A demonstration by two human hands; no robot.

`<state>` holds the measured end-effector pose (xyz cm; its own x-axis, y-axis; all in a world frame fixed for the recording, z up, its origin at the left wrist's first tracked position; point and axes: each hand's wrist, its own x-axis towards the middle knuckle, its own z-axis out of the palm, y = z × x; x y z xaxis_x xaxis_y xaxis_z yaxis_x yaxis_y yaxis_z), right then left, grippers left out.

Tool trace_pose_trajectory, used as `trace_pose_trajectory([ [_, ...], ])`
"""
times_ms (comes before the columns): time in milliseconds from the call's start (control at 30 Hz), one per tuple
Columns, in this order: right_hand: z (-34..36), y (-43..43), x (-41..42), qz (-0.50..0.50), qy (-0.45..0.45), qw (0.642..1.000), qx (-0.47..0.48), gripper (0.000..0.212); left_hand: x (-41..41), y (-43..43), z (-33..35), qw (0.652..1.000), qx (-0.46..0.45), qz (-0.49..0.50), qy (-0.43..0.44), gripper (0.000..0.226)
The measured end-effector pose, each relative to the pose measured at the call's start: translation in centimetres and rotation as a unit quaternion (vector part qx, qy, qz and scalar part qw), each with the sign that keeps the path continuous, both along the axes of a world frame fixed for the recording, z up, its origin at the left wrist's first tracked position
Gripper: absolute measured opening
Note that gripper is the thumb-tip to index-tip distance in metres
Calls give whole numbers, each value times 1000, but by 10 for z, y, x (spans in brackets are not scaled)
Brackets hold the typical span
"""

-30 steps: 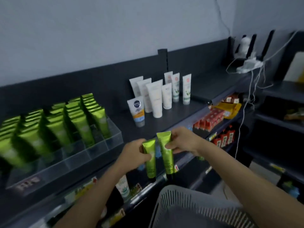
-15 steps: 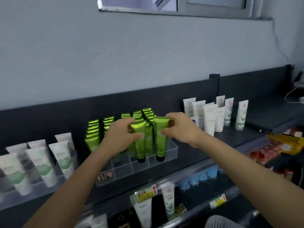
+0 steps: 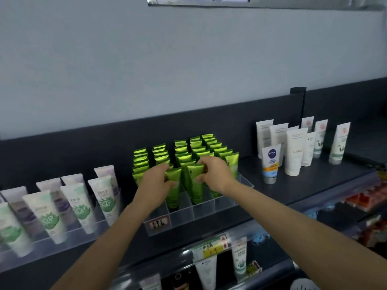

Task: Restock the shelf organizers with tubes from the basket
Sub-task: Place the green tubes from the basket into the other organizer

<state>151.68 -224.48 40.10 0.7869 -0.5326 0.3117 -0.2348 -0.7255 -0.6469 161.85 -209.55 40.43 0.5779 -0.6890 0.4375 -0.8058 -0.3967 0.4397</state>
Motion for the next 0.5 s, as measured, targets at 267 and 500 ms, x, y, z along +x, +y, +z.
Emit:
trace_pose_trajectory([
  [267,-12,2,13,-7,3,1000,-5,48,7,0,-16,1000,-1,21,17,44],
  [500,-2,7,-1,-23,-69,994,-78,35,0,6,-4,989,-14,53,-138,46],
])
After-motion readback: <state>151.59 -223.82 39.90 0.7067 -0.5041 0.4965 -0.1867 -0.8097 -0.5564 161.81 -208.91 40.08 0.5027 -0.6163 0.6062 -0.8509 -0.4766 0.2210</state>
